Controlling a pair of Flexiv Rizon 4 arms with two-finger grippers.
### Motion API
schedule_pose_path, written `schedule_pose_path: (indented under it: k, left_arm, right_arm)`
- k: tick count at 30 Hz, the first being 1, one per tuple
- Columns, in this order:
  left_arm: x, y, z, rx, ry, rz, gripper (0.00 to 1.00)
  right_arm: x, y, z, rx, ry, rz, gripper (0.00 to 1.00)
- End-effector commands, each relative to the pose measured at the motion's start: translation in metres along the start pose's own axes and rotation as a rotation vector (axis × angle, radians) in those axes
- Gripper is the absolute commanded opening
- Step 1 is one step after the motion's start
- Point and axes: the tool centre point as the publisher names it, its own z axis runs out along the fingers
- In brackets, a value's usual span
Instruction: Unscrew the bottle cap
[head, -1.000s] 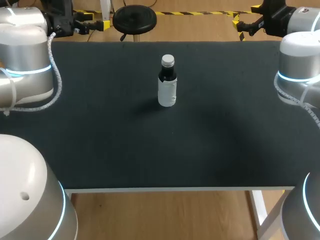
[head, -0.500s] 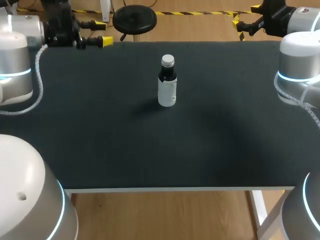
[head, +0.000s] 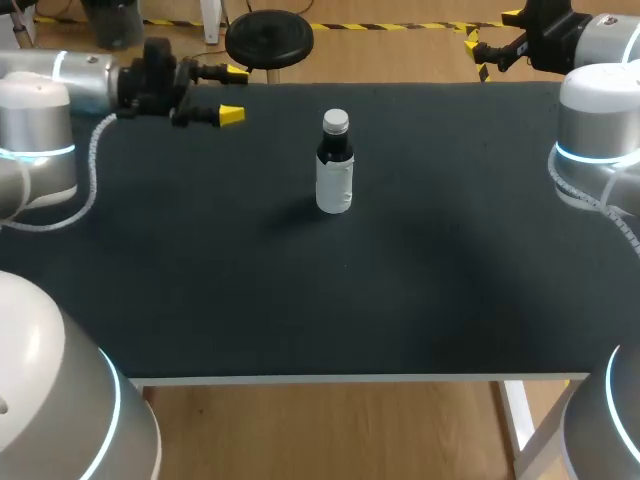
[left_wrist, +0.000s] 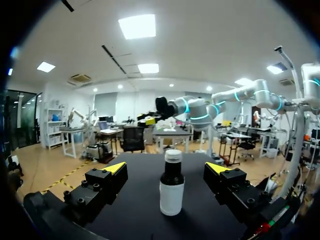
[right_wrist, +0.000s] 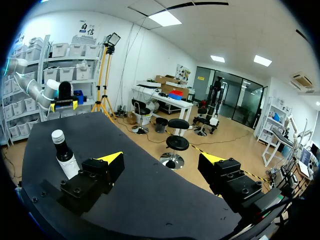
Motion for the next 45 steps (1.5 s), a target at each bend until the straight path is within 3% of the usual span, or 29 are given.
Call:
schedule_pose_path:
  k: [1,7,20,34,45]
  left_arm:
    - [-0.007,0.016,0.016,0.116,0.332,0.017,1.0]
    - [-0.002,0.028,0.039,0.142,0.381,-0.01,1.0]
    - [-0.003,0.044,0.085,0.101,0.474,-0.059,1.0]
    - [0.001,0.049,0.118,0.075,0.564,-0.07,1.0]
    - [0.008,0.052,0.134,0.046,0.533,-0.065,1.0]
  right_arm:
    - [0.0,0.0,0.0,-0.001,0.0,0.0,1.0]
    - [0.0,0.0,0.0,-0.001,0.0,0.0,1.0]
    - [0.0,0.0,0.0,-0.001,0.0,0.0,1.0]
    - [0.0,0.0,0.0,-0.001,0.0,0.0,1.0]
    - [0.0,0.0,0.0,-0.001,0.0,0.0,1.0]
